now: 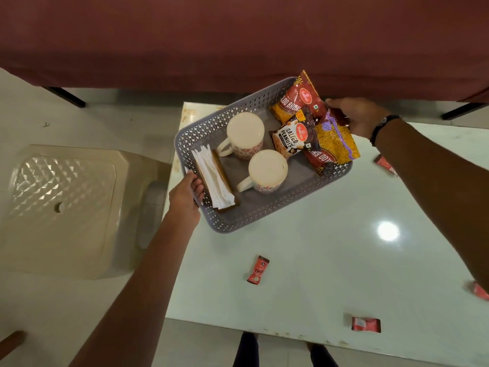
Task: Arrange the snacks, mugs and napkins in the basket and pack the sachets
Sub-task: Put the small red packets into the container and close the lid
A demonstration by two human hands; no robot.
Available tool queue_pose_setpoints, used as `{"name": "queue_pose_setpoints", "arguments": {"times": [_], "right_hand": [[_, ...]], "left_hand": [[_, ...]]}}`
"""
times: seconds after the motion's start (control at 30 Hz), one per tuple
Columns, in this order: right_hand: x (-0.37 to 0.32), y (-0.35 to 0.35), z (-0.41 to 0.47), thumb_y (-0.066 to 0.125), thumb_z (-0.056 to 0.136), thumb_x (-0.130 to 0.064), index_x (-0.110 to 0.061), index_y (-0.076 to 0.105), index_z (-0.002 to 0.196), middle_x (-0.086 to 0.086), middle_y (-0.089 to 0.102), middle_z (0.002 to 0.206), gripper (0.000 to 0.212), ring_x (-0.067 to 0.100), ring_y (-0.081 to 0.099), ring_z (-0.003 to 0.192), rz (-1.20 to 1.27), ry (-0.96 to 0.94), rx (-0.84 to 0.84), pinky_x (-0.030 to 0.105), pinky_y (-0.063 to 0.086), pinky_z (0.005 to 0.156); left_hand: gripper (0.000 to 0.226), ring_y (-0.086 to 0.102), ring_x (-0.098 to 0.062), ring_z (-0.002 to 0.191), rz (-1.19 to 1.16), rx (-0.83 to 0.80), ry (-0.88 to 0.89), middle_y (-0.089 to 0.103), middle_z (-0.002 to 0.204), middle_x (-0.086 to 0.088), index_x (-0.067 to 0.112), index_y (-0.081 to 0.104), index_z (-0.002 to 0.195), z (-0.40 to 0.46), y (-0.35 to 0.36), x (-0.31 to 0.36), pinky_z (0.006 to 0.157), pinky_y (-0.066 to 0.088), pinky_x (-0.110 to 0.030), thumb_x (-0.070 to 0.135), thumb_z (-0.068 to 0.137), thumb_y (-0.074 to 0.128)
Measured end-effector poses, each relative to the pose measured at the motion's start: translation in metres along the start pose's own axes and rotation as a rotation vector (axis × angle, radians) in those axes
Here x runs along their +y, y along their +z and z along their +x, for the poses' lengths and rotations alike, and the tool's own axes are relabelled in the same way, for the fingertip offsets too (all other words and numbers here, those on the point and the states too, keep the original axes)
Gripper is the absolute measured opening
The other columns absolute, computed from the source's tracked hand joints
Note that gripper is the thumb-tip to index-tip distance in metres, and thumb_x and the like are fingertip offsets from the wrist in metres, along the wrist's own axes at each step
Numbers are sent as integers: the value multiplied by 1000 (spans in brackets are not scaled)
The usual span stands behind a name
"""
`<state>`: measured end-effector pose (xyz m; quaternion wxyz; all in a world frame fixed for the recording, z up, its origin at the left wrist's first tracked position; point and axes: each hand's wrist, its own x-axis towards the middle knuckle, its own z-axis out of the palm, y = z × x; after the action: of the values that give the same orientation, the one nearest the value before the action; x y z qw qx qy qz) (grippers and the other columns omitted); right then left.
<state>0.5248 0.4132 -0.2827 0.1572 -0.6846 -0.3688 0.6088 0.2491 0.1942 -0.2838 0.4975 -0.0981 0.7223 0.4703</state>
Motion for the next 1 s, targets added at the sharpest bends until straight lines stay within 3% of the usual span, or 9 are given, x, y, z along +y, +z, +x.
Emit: {"name": "queue_pose_setpoints", "arguments": {"times": [0.1, 0.2, 0.3, 0.37, 0.5, 0.6, 0.67, 0.8, 1.0], "right_hand": [[4, -1, -1, 65, 88, -26, -10, 62, 111, 0, 66, 97, 28, 14, 62, 87, 43, -16, 0, 33, 49, 95], [8, -8, -9, 69, 85, -25, -7, 61, 119, 5, 67, 110, 40, 19, 63, 99, 100, -30, 40, 34, 52, 91], [12, -28, -28, 70, 84, -25, -7, 62, 114, 0, 67, 91, 36, 14, 65, 79, 214, -31, 61, 25, 55, 60], [16, -46, -48, 71, 83, -29, -9, 63, 108, -1, 67, 86, 32, 13, 65, 74, 267, -21, 68, 22, 52, 51], [41, -91, -97, 72, 80, -36, -14, 68, 80, -3, 70, 73, 22, 8, 67, 60, 339, -1, 145, 19, 52, 48], [74, -123, -133, 71, 81, -37, -17, 68, 72, -3, 72, 71, 23, 11, 67, 65, 359, 25, 193, 25, 54, 58], [100, -141, -154, 70, 82, -37, -17, 69, 71, -4, 74, 66, 23, 12, 69, 65, 380, 64, 208, 28, 56, 62], [155, -171, -184, 69, 84, -30, -14, 68, 76, -3, 74, 61, 18, 10, 70, 54, 497, 132, 224, 22, 56, 51], [212, -196, -200, 70, 82, -32, -13, 68, 77, -2, 74, 61, 20, 12, 70, 55, 548, 214, 262, 30, 54, 60]], "left_hand": [[30, 45, -4, 56, 11, 7, -2, 47, 59, 6, 18, 51, 67, -2, 2, 2, 59, 43, -16, 32, 92, 55], [31, 42, -6, 55, 26, -1, 7, 43, 63, 5, 18, 49, 66, -6, 5, 3, 60, 41, -18, 33, 93, 54], [32, 41, -5, 53, 50, -11, 28, 43, 61, 5, 17, 49, 65, -16, 13, 3, 57, 41, -17, 33, 92, 56], [33, 41, -4, 49, 70, -31, 32, 43, 57, 6, 17, 49, 64, -28, 23, 4, 53, 42, -15, 34, 91, 57], [30, 40, -6, 52, 135, -68, 23, 43, 60, 4, 16, 50, 66, -60, 42, -6, 55, 40, -17, 31, 90, 59], [29, 40, -8, 53, 195, -97, 32, 42, 62, 2, 15, 50, 66, -84, 53, -24, 55, 39, -19, 27, 91, 59], [29, 39, -9, 53, 234, -119, 22, 42, 62, 1, 14, 49, 65, -99, 59, -40, 55, 38, -20, 26, 91, 58], [32, 38, -10, 53, 325, -128, -16, 42, 60, 0, 13, 49, 64, -125, 68, -77, 57, 37, -21, 29, 90, 59], [37, 38, -11, 54, 353, -141, -63, 43, 61, -1, 14, 48, 63, -141, 75, -125, 58, 37, -22, 39, 88, 60]]}}
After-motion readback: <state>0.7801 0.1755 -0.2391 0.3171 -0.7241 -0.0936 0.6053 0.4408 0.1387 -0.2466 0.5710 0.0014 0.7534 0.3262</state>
